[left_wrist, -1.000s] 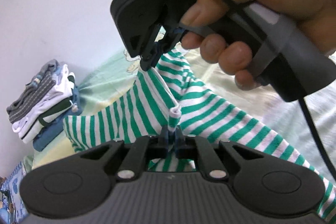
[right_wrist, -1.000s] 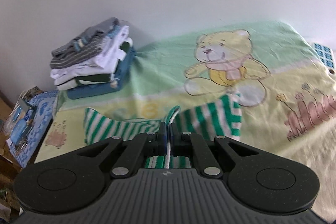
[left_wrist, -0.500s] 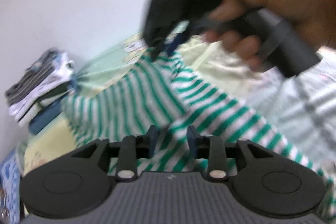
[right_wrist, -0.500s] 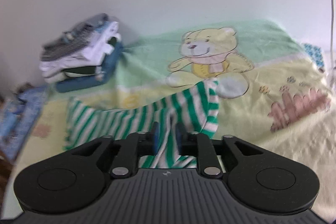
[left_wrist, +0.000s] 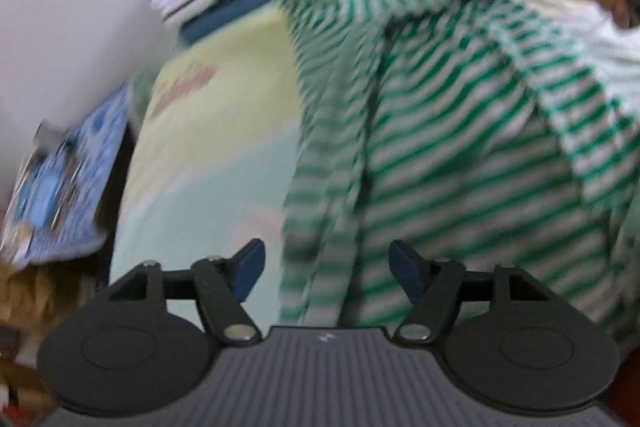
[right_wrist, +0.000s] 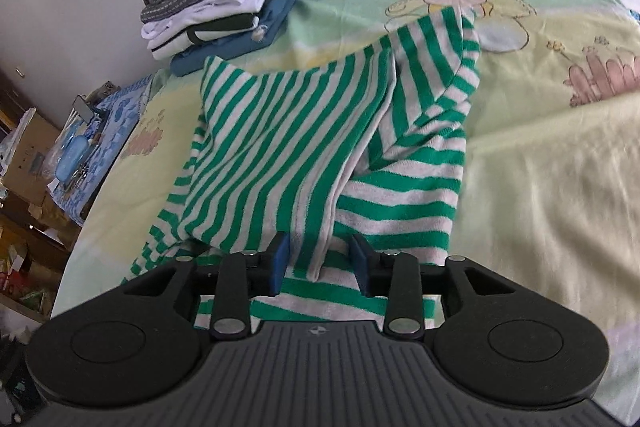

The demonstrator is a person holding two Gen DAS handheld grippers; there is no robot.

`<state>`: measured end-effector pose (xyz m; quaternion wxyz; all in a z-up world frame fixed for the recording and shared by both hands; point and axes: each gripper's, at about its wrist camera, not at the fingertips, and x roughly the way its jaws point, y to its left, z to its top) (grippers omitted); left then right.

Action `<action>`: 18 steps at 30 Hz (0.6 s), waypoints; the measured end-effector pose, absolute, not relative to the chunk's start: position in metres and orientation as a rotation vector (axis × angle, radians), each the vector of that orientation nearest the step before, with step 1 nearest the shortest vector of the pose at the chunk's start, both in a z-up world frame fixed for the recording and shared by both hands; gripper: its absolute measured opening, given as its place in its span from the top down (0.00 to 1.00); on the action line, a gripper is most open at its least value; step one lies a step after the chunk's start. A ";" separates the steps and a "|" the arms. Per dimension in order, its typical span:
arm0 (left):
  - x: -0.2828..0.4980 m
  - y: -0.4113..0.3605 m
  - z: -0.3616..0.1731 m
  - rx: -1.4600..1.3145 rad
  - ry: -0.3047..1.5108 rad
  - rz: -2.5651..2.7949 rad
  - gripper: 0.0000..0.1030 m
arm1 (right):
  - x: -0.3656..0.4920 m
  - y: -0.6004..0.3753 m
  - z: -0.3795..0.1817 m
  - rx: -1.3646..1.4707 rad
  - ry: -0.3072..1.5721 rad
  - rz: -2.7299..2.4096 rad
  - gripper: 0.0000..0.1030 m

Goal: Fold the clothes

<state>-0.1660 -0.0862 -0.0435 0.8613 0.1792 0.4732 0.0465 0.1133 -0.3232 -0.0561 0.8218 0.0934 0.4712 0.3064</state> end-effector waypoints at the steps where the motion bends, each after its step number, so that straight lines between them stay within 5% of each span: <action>1: -0.173 -0.081 -0.047 0.368 1.009 0.115 0.29 | 0.113 -0.323 -0.054 0.196 1.000 0.659 0.80; 8: -0.213 -0.053 -0.048 0.242 1.040 0.202 0.19 | 0.114 -0.336 -0.035 0.192 0.951 0.679 0.97; 16: -0.229 -0.078 -0.051 0.275 1.008 0.198 0.22 | 0.113 -0.331 -0.026 0.100 0.897 0.674 0.99; 18: -0.226 -0.080 -0.052 0.279 1.006 0.207 0.32 | 0.112 -0.327 -0.028 0.069 0.890 0.667 0.99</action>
